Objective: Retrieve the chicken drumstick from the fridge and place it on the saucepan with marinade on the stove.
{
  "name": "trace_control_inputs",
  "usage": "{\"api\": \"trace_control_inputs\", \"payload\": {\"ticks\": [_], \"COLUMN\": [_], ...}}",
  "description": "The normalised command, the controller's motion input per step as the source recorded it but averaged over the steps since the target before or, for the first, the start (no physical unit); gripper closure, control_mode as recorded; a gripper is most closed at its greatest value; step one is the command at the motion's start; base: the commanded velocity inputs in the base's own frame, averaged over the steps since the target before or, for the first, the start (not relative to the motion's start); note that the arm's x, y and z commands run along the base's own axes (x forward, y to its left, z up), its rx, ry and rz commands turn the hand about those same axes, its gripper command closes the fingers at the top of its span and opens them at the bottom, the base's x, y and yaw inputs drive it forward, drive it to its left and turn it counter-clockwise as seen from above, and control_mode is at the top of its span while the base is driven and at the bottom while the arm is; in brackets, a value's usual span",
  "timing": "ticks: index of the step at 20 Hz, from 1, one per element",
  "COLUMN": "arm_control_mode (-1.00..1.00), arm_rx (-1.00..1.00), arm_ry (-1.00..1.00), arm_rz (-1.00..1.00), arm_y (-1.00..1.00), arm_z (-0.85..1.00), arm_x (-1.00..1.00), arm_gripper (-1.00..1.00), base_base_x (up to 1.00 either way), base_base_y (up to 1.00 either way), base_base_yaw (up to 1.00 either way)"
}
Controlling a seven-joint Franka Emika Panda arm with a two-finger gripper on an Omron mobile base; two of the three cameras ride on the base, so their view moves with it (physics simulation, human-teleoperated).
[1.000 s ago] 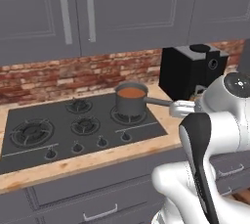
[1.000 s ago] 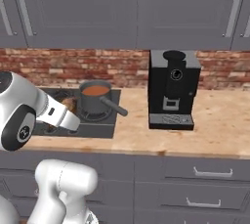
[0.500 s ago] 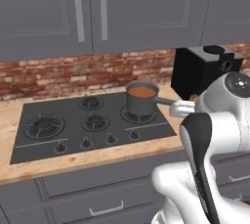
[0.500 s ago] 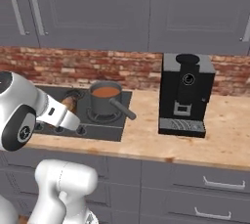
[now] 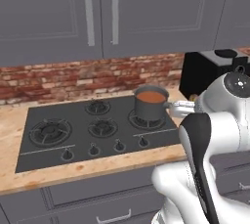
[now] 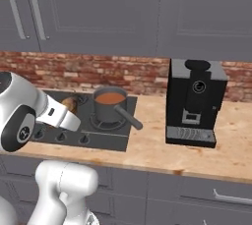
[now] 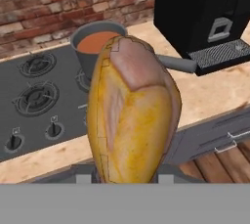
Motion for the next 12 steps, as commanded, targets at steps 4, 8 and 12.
{"api": "trace_control_inputs", "payload": {"ticks": [4,8,12], "arm_control_mode": [1.00,-1.00,-1.00], "arm_rx": [0.00,0.00,0.00], "arm_ry": [0.00,0.01,0.02], "arm_rz": [0.00,0.00,0.00], "arm_y": [0.00,0.00,0.00], "arm_z": [0.00,0.00,0.00], "arm_x": [0.00,0.26,0.68], "arm_gripper": [1.00,1.00,1.00], "base_base_x": [0.54,0.27,0.00], "base_base_y": [0.00,0.00,0.00], "base_base_yaw": [0.00,0.00,0.00]}}
